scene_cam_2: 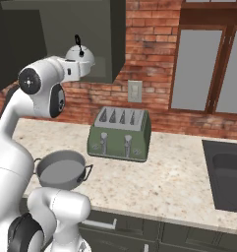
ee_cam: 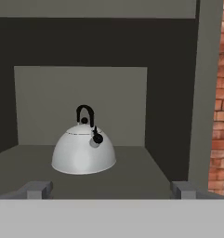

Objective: Pick the kettle from the cabinet and place it on a stove burner. Then pick the pot from the counter and place it on another stove burner. Finally, turn both burners on.

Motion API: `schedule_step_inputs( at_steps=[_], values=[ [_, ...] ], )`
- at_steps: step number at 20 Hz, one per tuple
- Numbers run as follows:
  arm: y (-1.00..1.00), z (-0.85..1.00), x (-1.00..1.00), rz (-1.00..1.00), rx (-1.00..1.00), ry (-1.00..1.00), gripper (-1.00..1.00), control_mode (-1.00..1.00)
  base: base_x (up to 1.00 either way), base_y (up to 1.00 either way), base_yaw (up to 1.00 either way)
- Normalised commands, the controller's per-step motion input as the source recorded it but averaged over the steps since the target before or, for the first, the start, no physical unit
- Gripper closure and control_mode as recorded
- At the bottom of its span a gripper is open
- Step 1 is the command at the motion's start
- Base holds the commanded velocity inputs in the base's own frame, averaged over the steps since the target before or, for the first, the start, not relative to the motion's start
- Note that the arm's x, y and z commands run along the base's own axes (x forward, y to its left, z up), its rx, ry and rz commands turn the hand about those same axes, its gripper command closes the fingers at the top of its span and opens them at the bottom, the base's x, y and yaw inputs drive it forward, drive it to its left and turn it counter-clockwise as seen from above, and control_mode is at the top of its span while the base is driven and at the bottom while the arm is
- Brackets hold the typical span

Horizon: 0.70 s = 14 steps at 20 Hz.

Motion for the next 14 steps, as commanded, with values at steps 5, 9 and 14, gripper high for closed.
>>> schedule_step_inputs(
  at_steps=[5,9,14],
  values=[
    [0.02,0.0,0.04,0.0,0.0,0.0,-1.0,-1.0,0.0,0.0,0.0],
    [0.0,0.0,0.0,0.0,0.0,0.0,-1.0,-1.0,0.0,0.0,0.0],
    [0.0,0.0,0.0,0.0,0.0,0.0,-1.0,-1.0,0.0,0.0,0.0]
  ],
)
